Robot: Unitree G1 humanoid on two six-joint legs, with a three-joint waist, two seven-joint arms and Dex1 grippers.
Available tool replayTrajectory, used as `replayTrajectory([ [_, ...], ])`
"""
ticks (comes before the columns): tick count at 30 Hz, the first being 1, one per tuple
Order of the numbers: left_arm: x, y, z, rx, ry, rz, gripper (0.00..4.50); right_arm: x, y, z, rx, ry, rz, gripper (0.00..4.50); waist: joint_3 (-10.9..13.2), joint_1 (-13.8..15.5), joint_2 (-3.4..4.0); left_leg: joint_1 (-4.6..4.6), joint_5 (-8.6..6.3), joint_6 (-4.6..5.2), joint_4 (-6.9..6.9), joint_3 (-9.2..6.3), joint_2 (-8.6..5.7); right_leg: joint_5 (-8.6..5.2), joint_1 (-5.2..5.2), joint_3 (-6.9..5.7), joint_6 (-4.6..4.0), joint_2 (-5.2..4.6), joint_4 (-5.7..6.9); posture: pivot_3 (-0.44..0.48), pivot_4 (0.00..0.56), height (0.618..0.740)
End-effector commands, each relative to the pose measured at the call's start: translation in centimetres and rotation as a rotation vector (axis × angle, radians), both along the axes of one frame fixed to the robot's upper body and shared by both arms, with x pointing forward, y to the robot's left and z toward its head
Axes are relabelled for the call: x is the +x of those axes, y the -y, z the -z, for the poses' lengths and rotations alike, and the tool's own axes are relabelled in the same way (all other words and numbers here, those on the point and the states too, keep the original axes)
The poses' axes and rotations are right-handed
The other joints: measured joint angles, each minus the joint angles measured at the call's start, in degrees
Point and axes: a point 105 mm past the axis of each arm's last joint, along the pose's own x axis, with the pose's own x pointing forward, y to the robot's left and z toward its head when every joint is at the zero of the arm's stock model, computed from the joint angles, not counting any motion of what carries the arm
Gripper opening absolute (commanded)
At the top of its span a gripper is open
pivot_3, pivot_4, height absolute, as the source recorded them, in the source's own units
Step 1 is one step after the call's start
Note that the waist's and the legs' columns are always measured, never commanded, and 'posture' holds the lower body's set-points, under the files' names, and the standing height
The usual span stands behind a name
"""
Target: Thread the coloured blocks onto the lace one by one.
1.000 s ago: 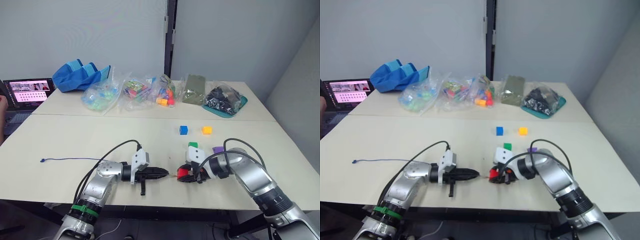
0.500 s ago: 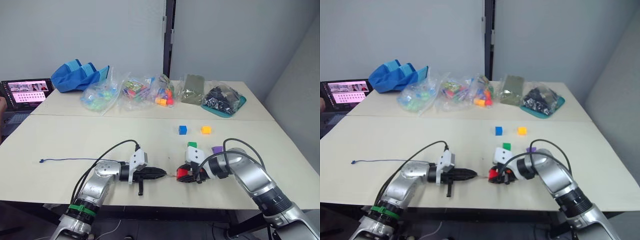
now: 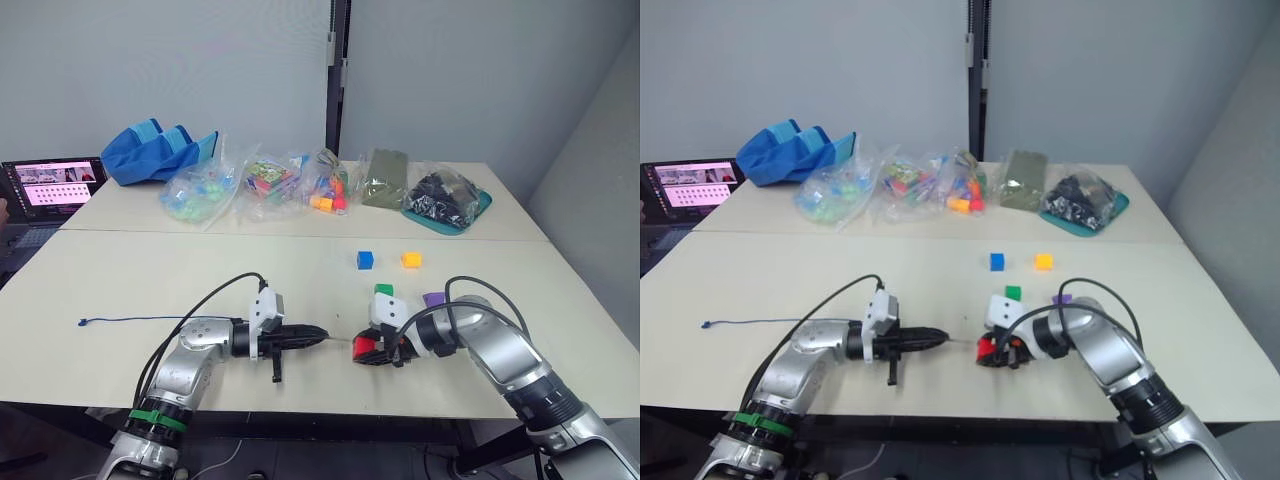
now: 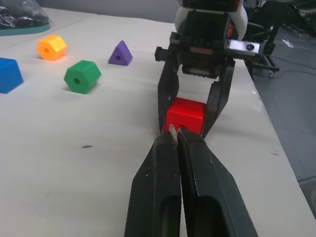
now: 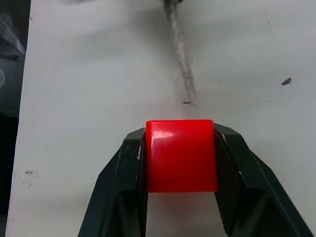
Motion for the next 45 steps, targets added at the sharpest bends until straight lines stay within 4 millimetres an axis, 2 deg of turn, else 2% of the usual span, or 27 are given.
replayTrajectory([
  [1, -0.1, 0.4, -0.2, -0.007, 0.028, 0.010, 0.00, -0.3, -0.4, -0.1, -0.001, 0.008, -0.029, 1.19, 0.0, 0.0, 0.00, 0.00, 0.00, 0.00, 0.00, 0.00, 0.00, 0.00, 0.00, 0.00, 0.00, 0.00, 0.00, 0.000, 0.150, 0.740],
  [21, -0.1, 1.9, 0.4, -0.021, 0.017, 0.048, 0.00, -0.3, -0.1, -0.5, -0.009, 0.012, -0.021, 1.19, 0.0, 0.0, 0.00, 0.00, 0.00, 0.00, 0.00, 0.00, 0.00, 0.00, 0.00, 0.00, 0.00, 0.00, 0.00, 0.000, 0.150, 0.740],
  [25, 0.0, 2.6, 0.8, -0.008, 0.024, 0.069, 0.00, -0.4, -0.1, -0.5, -0.008, 0.011, -0.022, 1.19, 0.0, 0.1, 0.00, 0.00, 0.00, 0.00, 0.00, 0.00, 0.00, 0.00, 0.00, 0.00, 0.00, 0.00, 0.00, 0.000, 0.150, 0.740],
  [28, 0.6, 3.4, 1.7, 0.075, 0.068, 0.092, 0.00, -0.4, -0.2, -0.6, -0.006, 0.009, -0.024, 1.19, 0.0, 0.2, 0.00, 0.00, 0.00, 0.00, 0.01, 0.00, -0.01, 0.00, 0.01, 0.00, 0.00, 0.00, -0.01, 0.000, 0.150, 0.740],
  [38, 1.4, 5.0, 1.0, 0.065, 0.082, 0.127, 0.00, -0.5, -0.2, -0.6, -0.004, 0.008, -0.021, 1.19, 0.0, 0.0, 0.00, -0.01, 0.00, 0.00, -0.01, 0.00, -0.01, 0.00, 0.00, 0.00, 0.00, 0.00, -0.02, 0.000, 0.150, 0.740],
  [42, 1.3, 4.7, 0.9, 0.086, 0.063, 0.143, 1.30, -0.5, -0.2, -0.6, -0.004, 0.008, -0.019, 1.19, 0.0, 0.0, 0.00, -0.01, 0.00, 0.00, -0.01, 0.00, -0.01, 0.00, 0.00, 0.00, 0.00, 0.00, -0.01, 0.000, 0.150, 0.740],
  [45, 1.5, 4.3, 0.8, 0.155, 0.117, 0.141, 2.26, -0.4, -0.1, -0.6, -0.006, 0.006, -0.015, 1.19, 0.0, 0.0, 0.00, -0.01, 0.00, 0.00, -0.01, 0.00, -0.01, 0.00, 0.00, 0.00, 0.00, 0.00, -0.01, 0.000, 0.150, 0.740],
])
